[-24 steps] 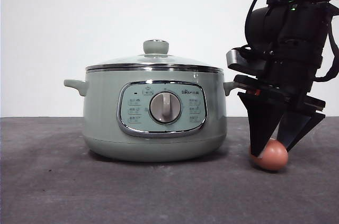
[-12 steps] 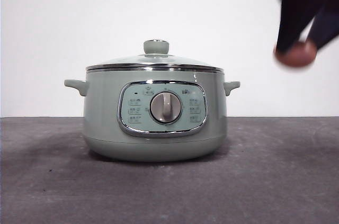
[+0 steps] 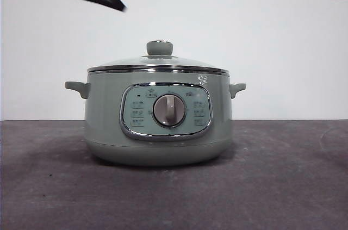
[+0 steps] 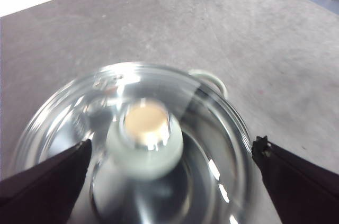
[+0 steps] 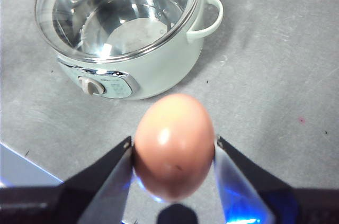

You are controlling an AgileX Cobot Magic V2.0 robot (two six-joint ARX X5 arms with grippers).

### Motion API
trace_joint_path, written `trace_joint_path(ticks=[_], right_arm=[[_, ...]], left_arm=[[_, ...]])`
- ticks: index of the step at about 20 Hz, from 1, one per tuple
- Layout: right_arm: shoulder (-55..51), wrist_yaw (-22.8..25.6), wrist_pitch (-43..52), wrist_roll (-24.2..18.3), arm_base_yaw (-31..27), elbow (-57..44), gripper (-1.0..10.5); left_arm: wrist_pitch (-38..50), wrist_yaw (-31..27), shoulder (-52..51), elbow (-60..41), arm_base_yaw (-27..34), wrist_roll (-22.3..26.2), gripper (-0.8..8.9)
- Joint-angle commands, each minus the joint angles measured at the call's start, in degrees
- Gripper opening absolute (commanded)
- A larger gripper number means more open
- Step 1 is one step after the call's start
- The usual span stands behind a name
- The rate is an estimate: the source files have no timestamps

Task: Pick up the egg,open the lid,put the egg in the pot,close the lid

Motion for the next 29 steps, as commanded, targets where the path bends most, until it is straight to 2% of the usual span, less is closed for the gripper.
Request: trace_joint_path(ticks=[1,9,10,12,15,17,19,23,25,26,29], right_arm=[[-0.6,-0.1,0.0,0.8,0.1,0.0,-0.2],[-0.5,-0.1,-0.8,0.8,0.1,0.0,-0.2],[-0.5,-0.1,-0.8,0.8,0.1,0.0,-0.2],[-0.5,-0.1,-0.8,0.7,0.1,0.0,-0.2],[-0.5,-0.1,-0.8,0.7,0.1,0.0,-0.2],[-0.5,-0.1,-0.8,0.7,0.1,0.0,-0.2],[-0.5,-0.1,-0.8,0.7,0.1,0.0,-0.2],[-0.6,-0.1,-0.8,0.7,0.1,0.0,-0.2],[-0.5,-0.1,-0.9,0.7,0.1,0.0,-0.2],[-0.5,-0.1,-0.9,0.7,0.1,0.0,-0.2],[-0.5,-0.1,-0.8,0.7,0.1,0.0,-0.2]], left_arm=[[0.5,-2.0,5.9,2.8,-0.7,1.6,7.19],[4.1,-5.7,13.6,4.3,-0.8,1.6,7.16],[4.1,-5.8,13.6,4.3,-0.8,1.6,6.57],[3.7,-5.5,13.6,4.3,-0.8,1.5,4.27],[2.3,-5.5,13.6,4.3,-0.8,1.5,3.82],[2.4,-5.5,13.6,4.3,-0.8,1.5,2.61],[2.4,-5.3,13.6,4.3,-0.8,1.3,1.79],[2.4,-5.2,13.6,4.3,-0.8,1.2,1.43],[2.4,-5.2,13.6,4.3,-0.8,1.2,0.15],[2.4,-5.2,13.6,4.3,-0.8,1.2,-0.12],[2.8,-5.2,13.5,4.3,-0.8,1.2,-0.08]])
